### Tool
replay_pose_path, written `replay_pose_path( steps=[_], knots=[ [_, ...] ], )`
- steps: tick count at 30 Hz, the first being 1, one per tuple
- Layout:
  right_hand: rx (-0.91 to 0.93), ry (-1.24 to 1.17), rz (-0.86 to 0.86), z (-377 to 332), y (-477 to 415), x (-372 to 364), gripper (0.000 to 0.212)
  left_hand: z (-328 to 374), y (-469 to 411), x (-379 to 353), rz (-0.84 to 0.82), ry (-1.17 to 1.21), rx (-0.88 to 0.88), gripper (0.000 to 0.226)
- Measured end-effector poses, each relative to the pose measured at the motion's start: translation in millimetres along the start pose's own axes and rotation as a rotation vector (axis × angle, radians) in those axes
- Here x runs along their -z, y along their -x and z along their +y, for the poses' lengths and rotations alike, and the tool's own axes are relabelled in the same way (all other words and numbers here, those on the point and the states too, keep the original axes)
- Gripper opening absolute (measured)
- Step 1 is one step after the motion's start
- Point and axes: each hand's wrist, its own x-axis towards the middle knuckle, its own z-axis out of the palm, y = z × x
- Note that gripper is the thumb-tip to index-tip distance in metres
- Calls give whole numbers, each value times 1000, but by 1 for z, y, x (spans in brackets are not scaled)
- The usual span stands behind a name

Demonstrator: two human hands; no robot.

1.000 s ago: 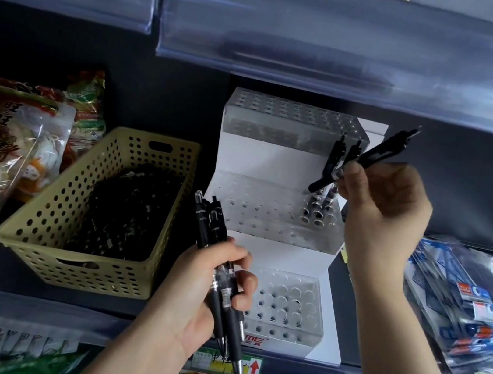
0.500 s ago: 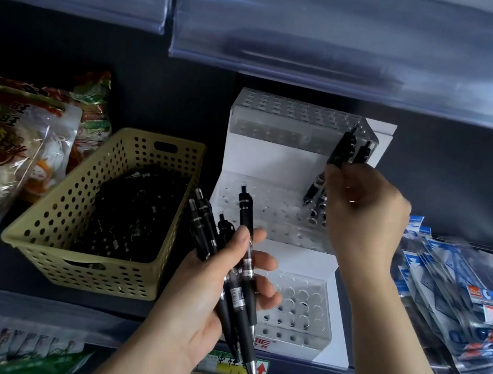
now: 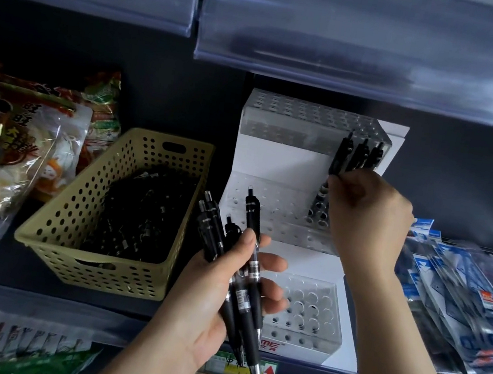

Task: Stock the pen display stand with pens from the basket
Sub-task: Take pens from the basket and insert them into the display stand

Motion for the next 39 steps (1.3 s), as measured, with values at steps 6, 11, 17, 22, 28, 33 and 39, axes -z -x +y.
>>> replay_pose_path(
  steps=[6,11,17,22,28,33,39],
  knots=[
    [-13,78,-28,0,1,-3,13,-1,0,0,6,14,6,34],
    [-81,51,-99,-2,0,4,8,-2,-2,1,24,14,13,31],
    [-162,-370,-527,-26,-2,32,38,1,-2,-1,34,-59,-4,32],
    [-175,-674,-1018,-48,12,40,29,3,-4,-1,28,-22,-32,23],
    [-376,-849,-673,-29,3,33,31,1,0,1,-35,-168,2,23],
    [-502,-1066,-874,-24,0,36,16,0,-5,1,-45,-132,4,17],
    [-476,-1163,-530,-22,-4,35,9,-3,-8,0,-16,-123,26,37]
  ],
)
